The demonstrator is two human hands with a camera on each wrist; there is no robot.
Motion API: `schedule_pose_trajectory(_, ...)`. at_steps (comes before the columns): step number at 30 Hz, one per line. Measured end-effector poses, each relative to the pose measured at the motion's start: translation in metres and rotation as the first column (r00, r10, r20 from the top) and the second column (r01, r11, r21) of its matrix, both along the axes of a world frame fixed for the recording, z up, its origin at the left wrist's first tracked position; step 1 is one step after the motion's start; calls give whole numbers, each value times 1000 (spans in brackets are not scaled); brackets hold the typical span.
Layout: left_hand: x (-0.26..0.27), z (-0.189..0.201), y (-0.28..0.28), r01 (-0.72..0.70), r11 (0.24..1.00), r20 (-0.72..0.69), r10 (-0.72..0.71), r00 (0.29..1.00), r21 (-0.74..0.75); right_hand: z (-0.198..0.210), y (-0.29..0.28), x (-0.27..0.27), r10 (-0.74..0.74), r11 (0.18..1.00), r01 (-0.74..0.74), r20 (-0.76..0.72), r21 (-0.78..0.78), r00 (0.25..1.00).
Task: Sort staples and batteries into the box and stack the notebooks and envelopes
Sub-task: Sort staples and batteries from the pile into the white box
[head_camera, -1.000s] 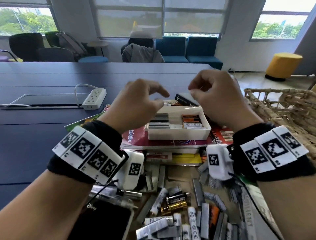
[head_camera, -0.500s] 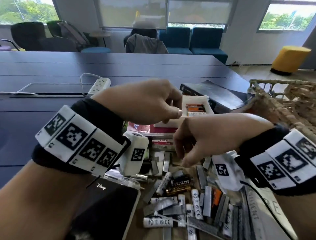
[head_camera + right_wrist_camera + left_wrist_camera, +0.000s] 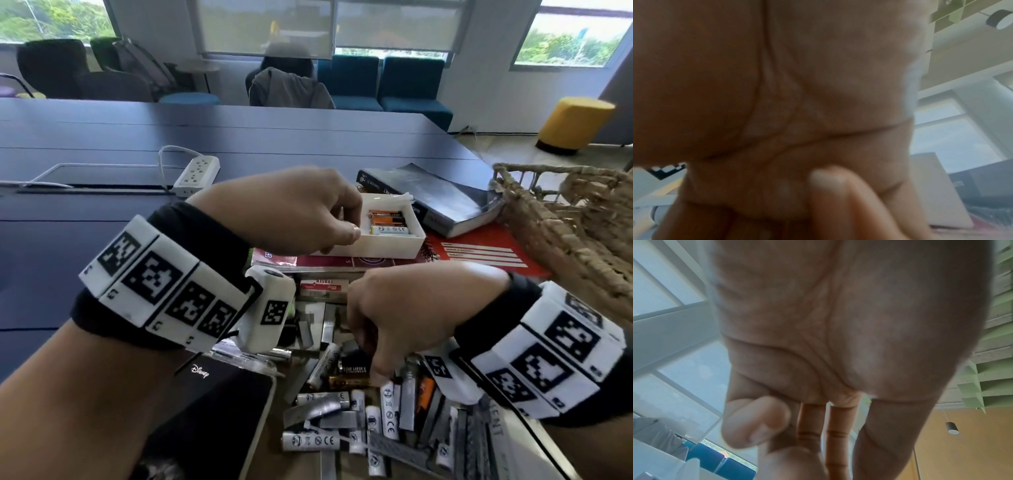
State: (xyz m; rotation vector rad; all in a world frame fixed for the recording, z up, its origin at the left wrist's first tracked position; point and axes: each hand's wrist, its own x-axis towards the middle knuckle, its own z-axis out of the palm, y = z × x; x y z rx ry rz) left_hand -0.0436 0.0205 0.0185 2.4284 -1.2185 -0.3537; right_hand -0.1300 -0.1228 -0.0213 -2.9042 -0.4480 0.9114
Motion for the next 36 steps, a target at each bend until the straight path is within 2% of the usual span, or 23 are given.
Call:
schedule_pose_trajectory(5, 0, 0, 3, -4, 1000, 26, 4, 1000, 26, 1, 0, 0, 16, 999, -17, -31, -27, 999)
schedule_pose_trajectory(10, 4, 2, 5, -8, 1000, 33, 8, 999, -4, 15, -22, 7, -97, 988, 84, 92, 130, 991)
schedule_pose_trajectory(13, 10, 1, 9, -58, 994, 89, 66, 994, -92, 28, -39, 15, -215, 951, 146, 242, 274, 946)
schedule_pose_trajectory(15, 14, 0, 10, -75, 985, 134, 96, 986, -156, 35, -50, 21, -295, 897, 157, 294, 414, 909)
schedule_pose_trajectory(18, 17, -1, 7, -92, 956, 121, 130, 984, -280, 42, -61, 31, -368, 821, 130, 343, 556, 864)
schedule_pose_trajectory(22, 17, -4, 4, -144, 903, 89, 196, 977, -405, 38, -62, 38, -406, 773, 101, 365, 626, 838)
schedule_pose_trajectory(25, 18, -9, 2, -135, 899, 59, 175, 983, -417, 30, -59, 43, -430, 768, 111, 378, 631, 820)
schedule_pose_trajectory(29, 21, -17, -2, -142, 881, 99, 208, 973, -451, 23, -60, 48, -474, 738, 84, 427, 670, 770)
schedule_pose_trajectory(32, 26, -21, -2, -156, 834, 89, 237, 967, -529, 20, -64, 49, -582, 608, 47, 405, 792, 705)
schedule_pose_trajectory(34, 29, -25, -2, -181, 796, 19, 235, 972, -577, 19, -64, 50, -646, 510, 3, 381, 860, 661)
schedule_pose_trajectory(36, 28, -30, -6, -198, 782, -43, 214, 976, -591, 18, -62, 50, -676, 426, -45, 350, 904, 649)
